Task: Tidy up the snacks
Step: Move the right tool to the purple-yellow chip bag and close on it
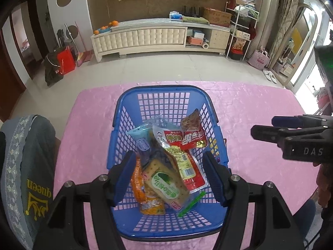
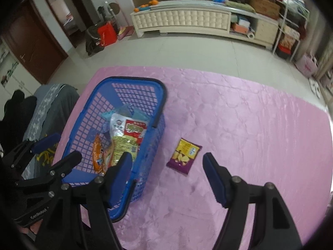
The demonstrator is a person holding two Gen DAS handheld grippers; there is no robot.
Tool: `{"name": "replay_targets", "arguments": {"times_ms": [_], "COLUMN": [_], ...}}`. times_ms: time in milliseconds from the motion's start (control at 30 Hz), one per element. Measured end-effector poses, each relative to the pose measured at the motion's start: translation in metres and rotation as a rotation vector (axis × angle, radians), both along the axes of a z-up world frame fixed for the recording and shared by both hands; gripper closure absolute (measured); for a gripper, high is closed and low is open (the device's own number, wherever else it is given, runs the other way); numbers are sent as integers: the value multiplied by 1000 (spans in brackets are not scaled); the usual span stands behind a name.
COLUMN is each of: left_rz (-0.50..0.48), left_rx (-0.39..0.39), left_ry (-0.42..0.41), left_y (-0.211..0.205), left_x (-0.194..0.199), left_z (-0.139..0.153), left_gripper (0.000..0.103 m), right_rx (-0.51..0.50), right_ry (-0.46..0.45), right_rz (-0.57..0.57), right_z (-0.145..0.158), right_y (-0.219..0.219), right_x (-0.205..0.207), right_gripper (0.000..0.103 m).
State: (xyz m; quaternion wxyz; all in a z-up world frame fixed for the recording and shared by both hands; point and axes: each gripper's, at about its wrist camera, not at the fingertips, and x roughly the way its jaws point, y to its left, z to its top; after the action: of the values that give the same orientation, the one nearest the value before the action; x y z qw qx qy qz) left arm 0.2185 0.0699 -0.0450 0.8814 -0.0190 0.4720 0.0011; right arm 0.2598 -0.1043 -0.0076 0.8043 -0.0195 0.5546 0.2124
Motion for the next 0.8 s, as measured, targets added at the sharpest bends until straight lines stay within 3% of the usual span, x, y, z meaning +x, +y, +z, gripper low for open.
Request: {"name": "replay_targets", "arguments": {"times_ms": [133, 267, 400, 467, 567, 667, 800], "left_rz": [14, 16, 21, 31, 52, 59, 59], "left_rx": [-7, -44, -3, 5, 59, 50, 49], "left_ry": [29, 62, 88, 103, 116, 131, 140], "left_y": [2, 6, 4, 5, 8, 15, 19], "left_x": [9, 19, 28, 33, 40, 44, 49], "left_z": [-8, -17, -26, -31, -38, -44, -50], "left_gripper": [37, 22, 21, 13, 12, 0, 0], "right_rx": [13, -9, -21, -18, -27, -28, -13], "right_ry": [44, 91, 140, 182, 223, 270, 287], "right_rz": [-40, -50, -70, -71, -86, -91, -107], "right_z": [-14, -38, -63, -79, -102, -120, -136], "right_y": [-13, -18, -21, -20, -18, -14, -11], "right_x": [9, 19, 32, 37, 44, 50, 55], "right_gripper": [29, 29, 29, 29, 29, 28, 27]}}
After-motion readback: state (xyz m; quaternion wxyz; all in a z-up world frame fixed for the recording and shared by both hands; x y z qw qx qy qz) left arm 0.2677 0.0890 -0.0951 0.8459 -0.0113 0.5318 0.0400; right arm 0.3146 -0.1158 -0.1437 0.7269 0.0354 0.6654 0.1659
